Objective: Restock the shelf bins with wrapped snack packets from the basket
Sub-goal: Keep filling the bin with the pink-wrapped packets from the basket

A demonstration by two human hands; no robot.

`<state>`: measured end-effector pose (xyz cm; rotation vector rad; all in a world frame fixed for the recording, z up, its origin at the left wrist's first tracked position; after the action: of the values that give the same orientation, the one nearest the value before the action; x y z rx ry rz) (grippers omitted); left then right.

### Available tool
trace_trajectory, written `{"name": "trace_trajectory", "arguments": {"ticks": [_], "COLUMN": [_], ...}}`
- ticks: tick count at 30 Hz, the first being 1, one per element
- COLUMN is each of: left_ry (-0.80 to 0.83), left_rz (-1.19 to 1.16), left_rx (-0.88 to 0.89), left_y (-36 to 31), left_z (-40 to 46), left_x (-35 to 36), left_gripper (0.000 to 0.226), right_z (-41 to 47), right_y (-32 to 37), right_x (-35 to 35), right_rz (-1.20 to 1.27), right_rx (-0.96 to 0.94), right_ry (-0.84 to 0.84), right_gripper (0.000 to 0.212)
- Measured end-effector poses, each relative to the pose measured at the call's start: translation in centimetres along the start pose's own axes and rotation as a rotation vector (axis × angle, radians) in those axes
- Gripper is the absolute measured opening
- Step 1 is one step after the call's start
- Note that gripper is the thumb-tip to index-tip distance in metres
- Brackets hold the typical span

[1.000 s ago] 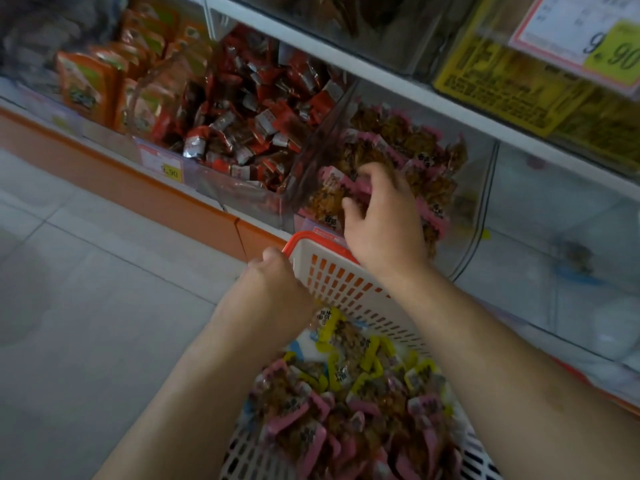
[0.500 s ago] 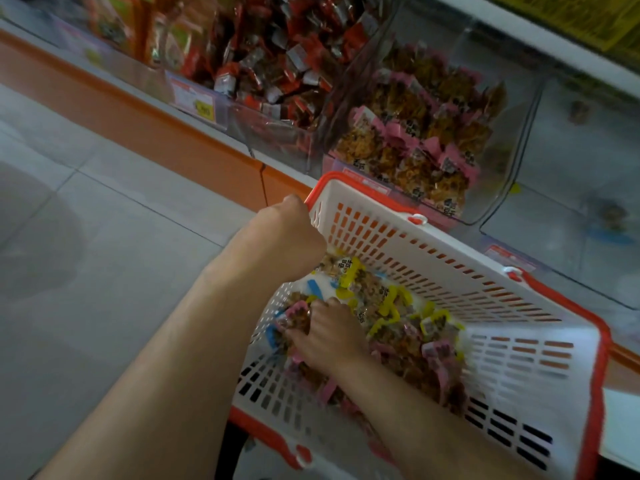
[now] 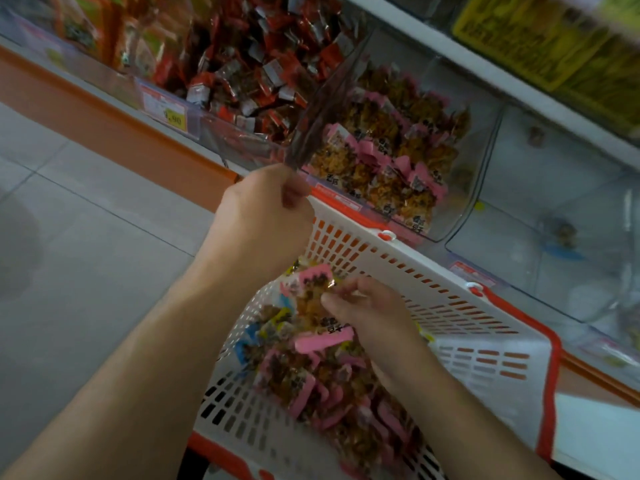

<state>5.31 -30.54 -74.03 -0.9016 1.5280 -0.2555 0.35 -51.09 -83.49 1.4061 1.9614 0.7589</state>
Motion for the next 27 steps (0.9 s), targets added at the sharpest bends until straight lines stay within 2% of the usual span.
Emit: {"name": "trace_trajectory", "arguments": {"ticks": [3, 4, 7, 9, 12, 16, 20, 24, 27], "left_ry": [0.118, 0.175, 0.351, 0.382, 0.304, 0.295, 0.258, 0.072, -0.010], "left_rz": [-0.139, -0.174, -0.304, -0.345, -0.329, -0.359, -0.374, -0.352, -0.385], "left_rx": [0.043, 0.068, 0.095, 0.116, 0.126, 0.100, 0.084, 0.008, -0.065], "left_y": [-1.6, -2.2, -4.0, -5.0, -5.3, -5.6, -5.7, -4.4, -2.8], "left_z": [-0.9, -1.3, -2.4, -2.8, -2.8, -2.7, -2.2, -1.1, -0.4], "left_x": [1.9, 2.7, 5.3, 6.1, 6.5, 7.4, 7.5, 5.1, 3.5], "left_gripper": [0.009, 0.012, 0.023, 0.010, 0.005, 0.007, 0.007, 0.008, 0.018], "right_z": [-2.2, -2.7, -3.3, -3.2, -3.4, -3.9, -2.9, -0.9, 2.4], "right_y": [3.0, 3.8, 5.0, 5.4, 6.2, 8.3, 9.0, 12.1, 15.3], "right_x": [-3.8, -4.9, -7.3, -8.5, -9.7, -10.1, -9.6, -9.7, -9.2], "right_rz": [0.225, 0.268, 0.331, 0.295, 0.114, -0.098, -0.143, -0.123, -0.172], "right_rx": [-0.055, -0.079, -0.143, -0.194, -0.296, -0.471, -0.488, -0.571, -0.624], "right_ry": [-0.033, -0.039, -0.080, -0.129, -0.202, -0.170, -0.137, -0.271, -0.363], "right_gripper": [0.016, 0.018, 0.020, 0.018, 0.014, 0.042, 0.039, 0.035, 0.031]}}
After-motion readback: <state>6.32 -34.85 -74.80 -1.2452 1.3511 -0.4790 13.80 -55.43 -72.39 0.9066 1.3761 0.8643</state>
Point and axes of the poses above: each hand's wrist, its own z-axis towards the middle knuckle, its own x-axis out of the palm, y = z × x, the point moved 8 cm from there along z, towards the middle knuckle, and after that the axes turned 6 degrees about z, right-handed, at the moved point
